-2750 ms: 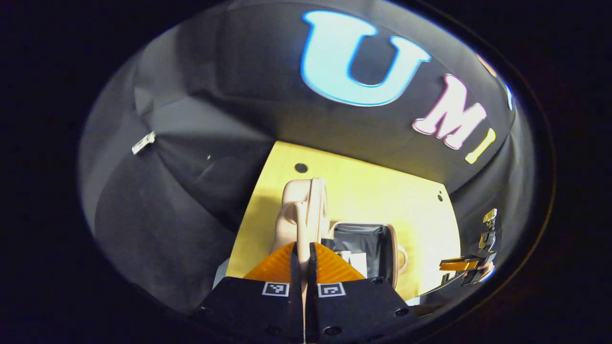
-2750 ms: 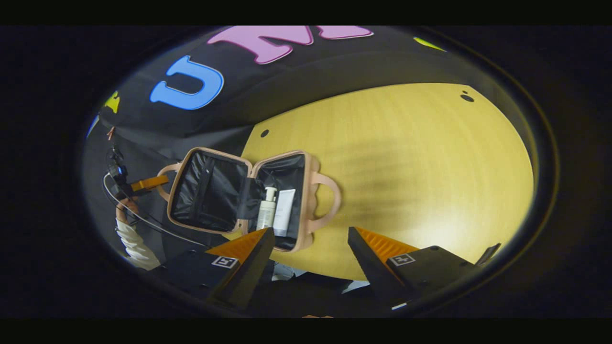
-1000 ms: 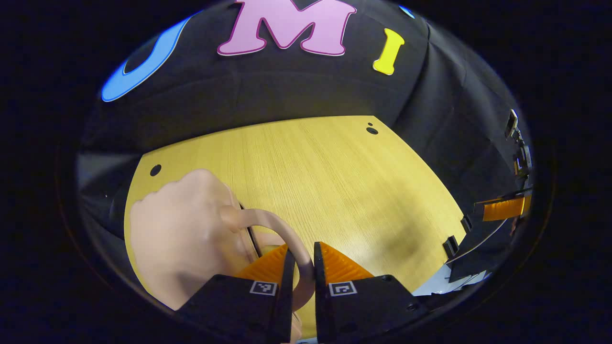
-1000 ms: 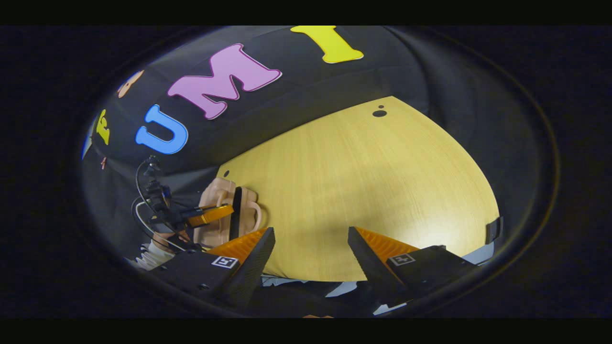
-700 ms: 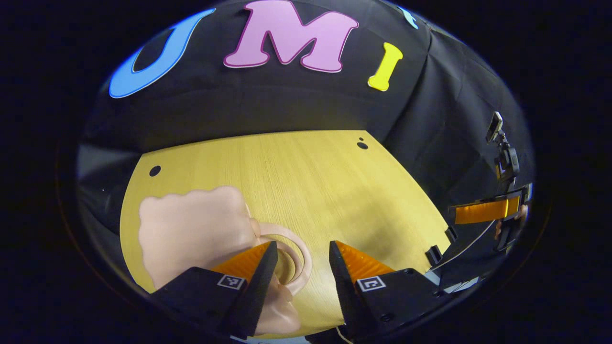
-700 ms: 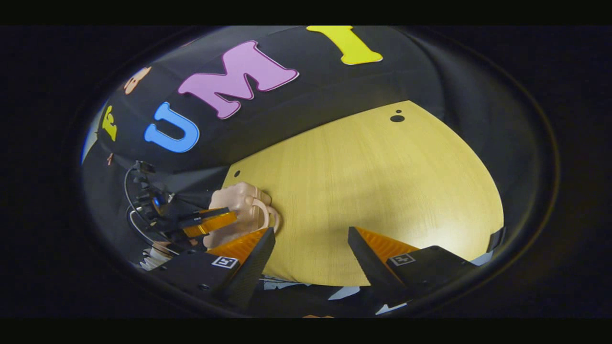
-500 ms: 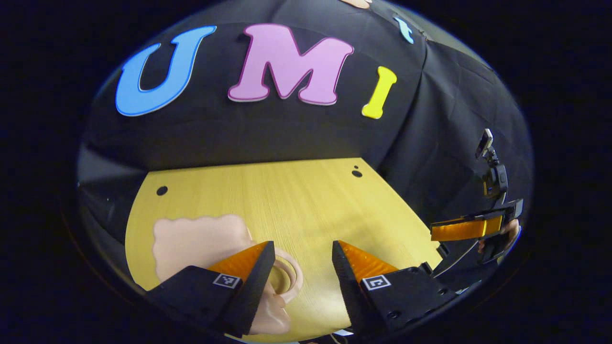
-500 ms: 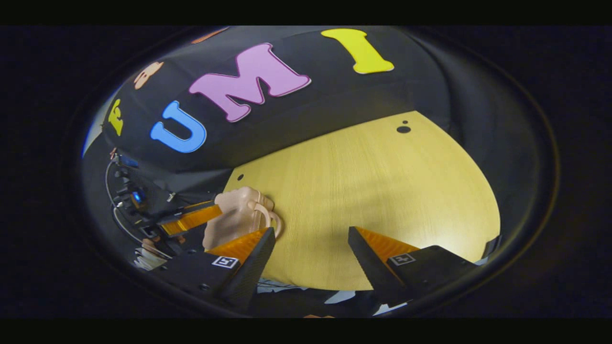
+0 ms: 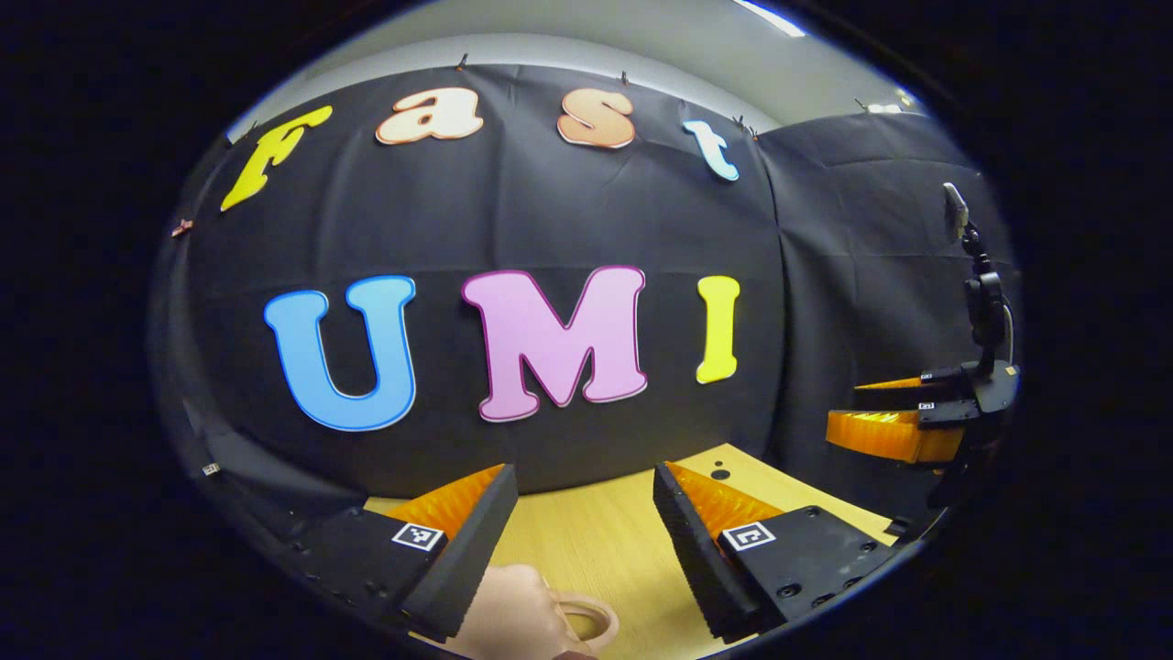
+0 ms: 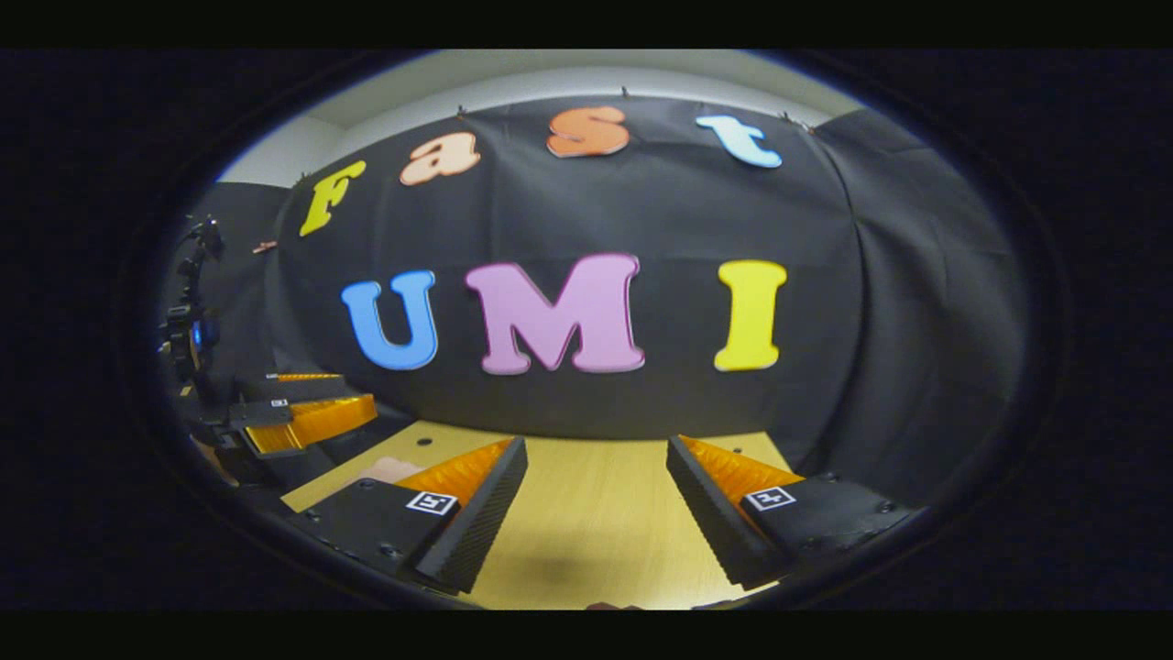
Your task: First open the suitcase, pack the skin care products into it, and then close the suitcase.
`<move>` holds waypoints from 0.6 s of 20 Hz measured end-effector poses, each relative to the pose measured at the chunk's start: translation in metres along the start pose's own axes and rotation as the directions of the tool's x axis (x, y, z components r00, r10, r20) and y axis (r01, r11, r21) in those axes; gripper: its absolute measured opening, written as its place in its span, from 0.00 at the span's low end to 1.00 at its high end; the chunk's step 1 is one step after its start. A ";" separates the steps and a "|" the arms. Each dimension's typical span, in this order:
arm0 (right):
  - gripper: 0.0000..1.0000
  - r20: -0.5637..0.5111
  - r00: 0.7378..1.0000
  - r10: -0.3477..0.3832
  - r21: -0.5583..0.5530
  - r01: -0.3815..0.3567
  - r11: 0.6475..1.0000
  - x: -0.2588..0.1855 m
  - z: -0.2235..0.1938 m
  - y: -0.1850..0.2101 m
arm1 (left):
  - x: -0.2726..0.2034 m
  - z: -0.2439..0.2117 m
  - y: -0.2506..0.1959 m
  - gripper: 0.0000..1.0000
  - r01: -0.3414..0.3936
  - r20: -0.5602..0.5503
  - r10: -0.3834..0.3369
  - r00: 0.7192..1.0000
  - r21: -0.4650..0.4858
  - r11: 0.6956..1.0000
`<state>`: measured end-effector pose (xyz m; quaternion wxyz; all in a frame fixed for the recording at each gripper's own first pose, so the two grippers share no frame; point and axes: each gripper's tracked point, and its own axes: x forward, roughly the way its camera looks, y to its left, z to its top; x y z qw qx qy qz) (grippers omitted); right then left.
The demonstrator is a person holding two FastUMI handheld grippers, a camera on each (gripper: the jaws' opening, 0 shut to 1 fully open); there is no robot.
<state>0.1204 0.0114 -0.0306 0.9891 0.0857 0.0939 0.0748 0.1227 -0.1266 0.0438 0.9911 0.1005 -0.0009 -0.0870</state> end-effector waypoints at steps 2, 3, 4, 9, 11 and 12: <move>0.97 0.074 0.997 -0.027 -0.012 0.028 1.000 -0.007 0.017 -0.002 | -0.012 0.016 0.000 0.94 -0.025 0.051 0.025 0.998 0.001 1.000; 0.98 0.101 0.994 -0.035 -0.023 0.038 0.999 -0.008 0.024 -0.002 | -0.019 0.020 0.000 0.94 -0.032 0.071 0.033 0.997 -0.003 0.999; 0.98 0.124 0.991 -0.045 -0.036 0.050 0.998 -0.012 0.029 -0.002 | -0.024 0.024 -0.001 0.94 -0.031 0.084 0.031 0.996 -0.003 1.000; 0.96 0.194 0.979 -0.067 -0.093 0.087 0.992 -0.018 0.048 -0.001 | -0.034 0.036 -0.002 0.94 -0.033 0.121 0.035 0.992 -0.013 0.999; 0.97 0.208 0.976 -0.061 -0.108 0.085 0.991 -0.021 0.055 0.006 | -0.032 0.029 0.001 0.94 -0.030 0.101 0.034 0.994 -0.031 0.999; 0.97 0.207 0.976 -0.063 -0.113 0.088 0.990 -0.021 0.056 0.007 | -0.032 0.028 0.004 0.94 -0.043 0.096 0.046 0.994 -0.032 0.999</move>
